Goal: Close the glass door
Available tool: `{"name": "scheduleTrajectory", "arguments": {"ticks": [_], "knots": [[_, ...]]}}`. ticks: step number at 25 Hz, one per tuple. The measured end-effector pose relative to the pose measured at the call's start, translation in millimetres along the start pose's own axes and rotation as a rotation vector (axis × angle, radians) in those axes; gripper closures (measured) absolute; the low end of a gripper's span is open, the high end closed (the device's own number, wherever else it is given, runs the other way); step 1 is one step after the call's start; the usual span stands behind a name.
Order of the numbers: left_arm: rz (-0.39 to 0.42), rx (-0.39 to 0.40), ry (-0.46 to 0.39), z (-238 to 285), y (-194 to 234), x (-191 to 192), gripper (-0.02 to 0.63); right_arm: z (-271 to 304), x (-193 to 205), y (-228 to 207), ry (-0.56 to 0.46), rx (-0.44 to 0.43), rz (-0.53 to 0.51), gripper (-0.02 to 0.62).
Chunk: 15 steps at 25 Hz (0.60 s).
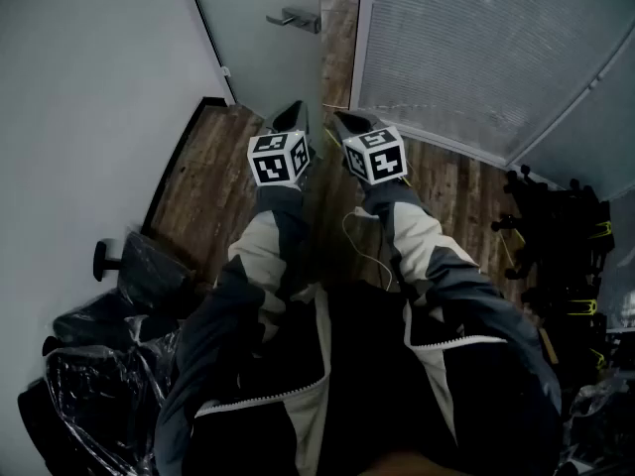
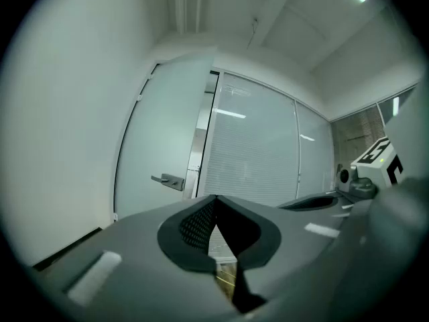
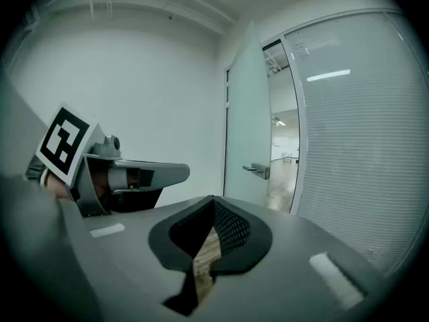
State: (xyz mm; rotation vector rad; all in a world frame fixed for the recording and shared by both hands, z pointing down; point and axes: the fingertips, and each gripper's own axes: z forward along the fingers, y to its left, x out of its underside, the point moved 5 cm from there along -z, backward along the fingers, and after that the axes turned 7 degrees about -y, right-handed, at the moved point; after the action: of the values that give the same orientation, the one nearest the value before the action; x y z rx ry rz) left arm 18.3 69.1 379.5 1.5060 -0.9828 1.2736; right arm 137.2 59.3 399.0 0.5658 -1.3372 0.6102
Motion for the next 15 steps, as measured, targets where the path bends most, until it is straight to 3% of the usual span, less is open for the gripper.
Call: {"name": "scheduleTrajectory", "arguments": {"ticks": [8,15], "knots": [[0.004,0.002,0.002,-0.1,0.1,-1.2,0.601,1.1,-2.9,-0.6,-0.001,0.010,-0.006,0.594],[0.033,-0.006,0.015,-19.0,6.1,6.5,0.602,-8.5,-6.0,-2.1,-0.048,0.098,-0.064,0.581]]}}
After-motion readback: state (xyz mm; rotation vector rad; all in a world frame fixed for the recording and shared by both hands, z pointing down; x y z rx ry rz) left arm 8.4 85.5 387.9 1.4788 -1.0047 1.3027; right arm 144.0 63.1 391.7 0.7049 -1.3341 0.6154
